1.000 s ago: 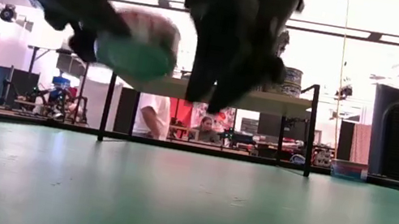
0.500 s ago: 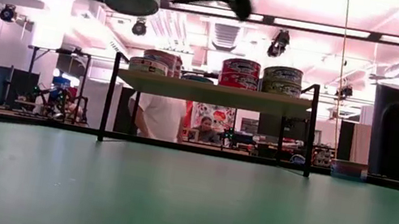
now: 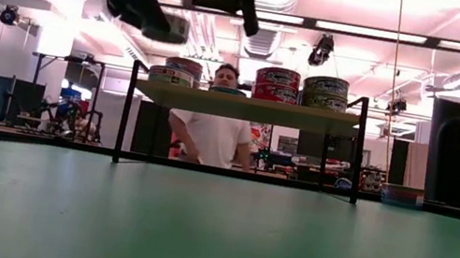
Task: Stack canned seafood by type on shelf
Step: Stack the green white tuna can on top of the green white tuna can on the shelf
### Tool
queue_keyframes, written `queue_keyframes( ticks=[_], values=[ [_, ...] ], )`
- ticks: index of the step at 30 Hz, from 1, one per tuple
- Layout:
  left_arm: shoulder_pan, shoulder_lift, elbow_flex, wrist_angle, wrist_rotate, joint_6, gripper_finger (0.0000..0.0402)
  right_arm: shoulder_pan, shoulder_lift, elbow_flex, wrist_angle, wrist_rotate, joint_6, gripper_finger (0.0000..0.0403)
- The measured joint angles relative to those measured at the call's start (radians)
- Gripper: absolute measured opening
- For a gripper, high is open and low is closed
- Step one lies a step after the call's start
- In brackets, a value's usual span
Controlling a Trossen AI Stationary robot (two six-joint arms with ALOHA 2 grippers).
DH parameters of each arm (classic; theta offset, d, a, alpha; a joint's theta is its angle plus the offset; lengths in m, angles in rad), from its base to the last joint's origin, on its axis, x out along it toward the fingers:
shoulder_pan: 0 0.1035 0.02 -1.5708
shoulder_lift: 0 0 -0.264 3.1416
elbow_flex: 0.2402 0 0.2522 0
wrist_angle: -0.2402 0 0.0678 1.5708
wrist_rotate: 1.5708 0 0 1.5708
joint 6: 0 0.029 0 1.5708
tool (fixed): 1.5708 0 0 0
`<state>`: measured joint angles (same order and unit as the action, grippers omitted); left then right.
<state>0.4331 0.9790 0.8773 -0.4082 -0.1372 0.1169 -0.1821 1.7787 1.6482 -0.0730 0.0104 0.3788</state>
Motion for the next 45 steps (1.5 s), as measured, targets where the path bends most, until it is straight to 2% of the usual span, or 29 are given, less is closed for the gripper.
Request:
queue_keyframes(
  ticks=[6, 10, 14, 18, 22, 26, 31, 36, 45],
  values=[
    [0.066, 0.087, 0.013, -0.007, 0.054, 0.023, 0.0375, -0.077, 0.034, -0.001, 0.114, -0.019, -0.173, 0.0016],
    [0.083, 0.133, 0.012, 0.016, 0.05, 0.028, 0.0375, -0.111, 0.053, -0.001, 0.114, -0.019, -0.261, 0.001],
    [0.095, 0.179, 0.03, 0.021, 0.051, 0.051, 0.0376, -0.133, 0.085, 0.006, 0.106, -0.059, -0.273, 0.0009],
    [0.108, 0.208, 0.041, 0.023, 0.058, 0.082, 0.0377, -0.133, 0.145, 0.07, 0.095, -0.068, -0.324, 0.0009],
    [0.132, 0.212, 0.044, 0.012, 0.138, 0.087, 0.0377, -0.14, 0.229, 0.222, -0.018, -0.068, -0.316, 0.0009],
    [0.155, 0.206, 0.046, -0.008, 0.186, 0.155, 0.0377, -0.142, 0.288, 0.367, -0.134, -0.072, -0.375, 0.0009],
    [0.193, 0.208, 0.046, -0.014, 0.297, 0.223, 0.0378, -0.145, 0.348, 0.492, -0.228, -0.098, -0.399, 0.0009],
    [0.229, 0.208, 0.046, -0.007, 0.312, 0.27, 0.0378, -0.147, 0.388, 0.56, -0.314, -0.098, -0.404, 0.0009],
    [0.246, 0.213, 0.046, -0.007, 0.34, 0.298, 0.0379, -0.148, 0.388, 0.548, -0.412, -0.098, -0.419, 0.0009]
  ],
)
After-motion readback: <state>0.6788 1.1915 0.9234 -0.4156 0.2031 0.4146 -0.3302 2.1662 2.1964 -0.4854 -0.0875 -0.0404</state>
